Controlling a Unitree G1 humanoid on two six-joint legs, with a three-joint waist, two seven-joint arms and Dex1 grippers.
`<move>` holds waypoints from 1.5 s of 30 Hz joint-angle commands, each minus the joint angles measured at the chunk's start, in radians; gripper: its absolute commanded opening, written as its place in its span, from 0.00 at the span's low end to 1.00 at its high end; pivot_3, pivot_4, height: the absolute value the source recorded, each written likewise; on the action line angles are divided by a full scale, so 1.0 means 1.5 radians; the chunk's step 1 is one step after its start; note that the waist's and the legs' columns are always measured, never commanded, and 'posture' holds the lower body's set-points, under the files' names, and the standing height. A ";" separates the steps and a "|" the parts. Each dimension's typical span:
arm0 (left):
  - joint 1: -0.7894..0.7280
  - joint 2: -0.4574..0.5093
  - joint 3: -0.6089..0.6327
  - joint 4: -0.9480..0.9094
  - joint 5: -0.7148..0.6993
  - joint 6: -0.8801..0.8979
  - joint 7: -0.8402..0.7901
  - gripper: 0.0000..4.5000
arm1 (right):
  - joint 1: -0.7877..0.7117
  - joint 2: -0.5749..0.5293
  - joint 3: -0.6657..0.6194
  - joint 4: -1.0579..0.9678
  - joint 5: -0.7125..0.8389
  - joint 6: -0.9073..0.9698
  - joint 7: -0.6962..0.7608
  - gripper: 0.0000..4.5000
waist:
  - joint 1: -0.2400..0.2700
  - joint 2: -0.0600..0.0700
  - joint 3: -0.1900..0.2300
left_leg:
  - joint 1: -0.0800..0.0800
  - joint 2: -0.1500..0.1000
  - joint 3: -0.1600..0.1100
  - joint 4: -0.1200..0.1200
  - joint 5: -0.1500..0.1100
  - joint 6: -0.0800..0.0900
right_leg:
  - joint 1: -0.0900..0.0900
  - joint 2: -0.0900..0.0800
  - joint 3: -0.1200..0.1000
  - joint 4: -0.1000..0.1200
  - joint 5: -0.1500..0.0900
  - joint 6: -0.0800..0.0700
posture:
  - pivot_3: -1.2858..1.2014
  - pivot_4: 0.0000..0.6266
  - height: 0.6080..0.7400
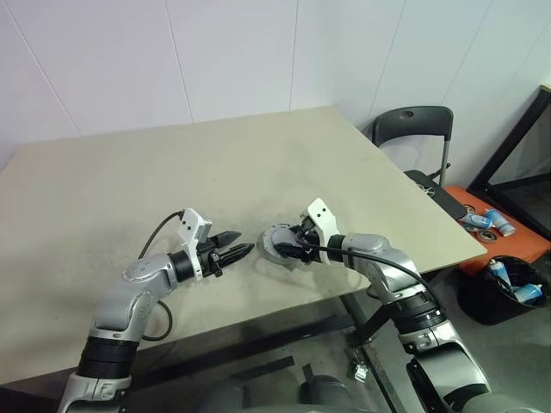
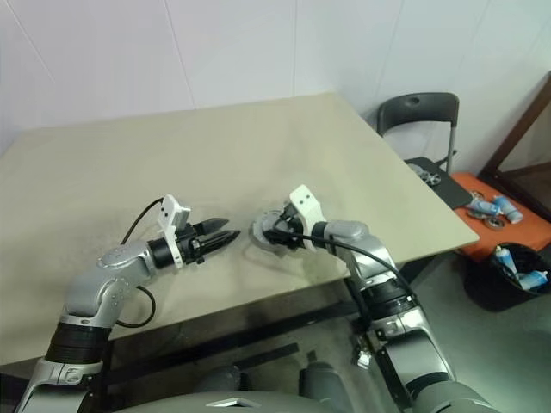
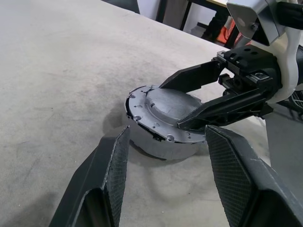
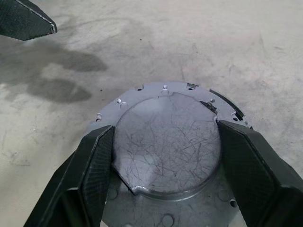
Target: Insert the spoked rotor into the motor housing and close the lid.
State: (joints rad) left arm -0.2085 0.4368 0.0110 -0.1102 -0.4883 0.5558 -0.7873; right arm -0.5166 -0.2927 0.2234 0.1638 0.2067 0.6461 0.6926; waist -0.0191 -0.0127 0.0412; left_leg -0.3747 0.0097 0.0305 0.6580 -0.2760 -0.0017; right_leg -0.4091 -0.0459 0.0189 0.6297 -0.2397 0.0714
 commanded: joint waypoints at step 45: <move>-0.004 0.001 0.002 -0.020 0.001 -0.005 0.005 0.60 | 0.007 0.073 -0.029 0.031 -0.012 0.014 -0.078 0.69 | -0.017 0.000 0.000 | 0.001 0.001 0.000 0.001 0.000 0.000 | 0.001 0.000 0.000 0.001 0.000 0.000 | 0.52 0.00 1.00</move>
State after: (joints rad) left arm -0.2041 0.4334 0.0112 -0.1101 -0.4878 0.5586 -0.7820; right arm -0.5061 -0.1908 0.2046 0.1818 0.1803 0.6432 0.5987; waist -0.0445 -0.0132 0.0409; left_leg -0.3727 0.0106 0.0305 0.6593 -0.2760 -0.0018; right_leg -0.4074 -0.0457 0.0192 0.6307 -0.2396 0.0713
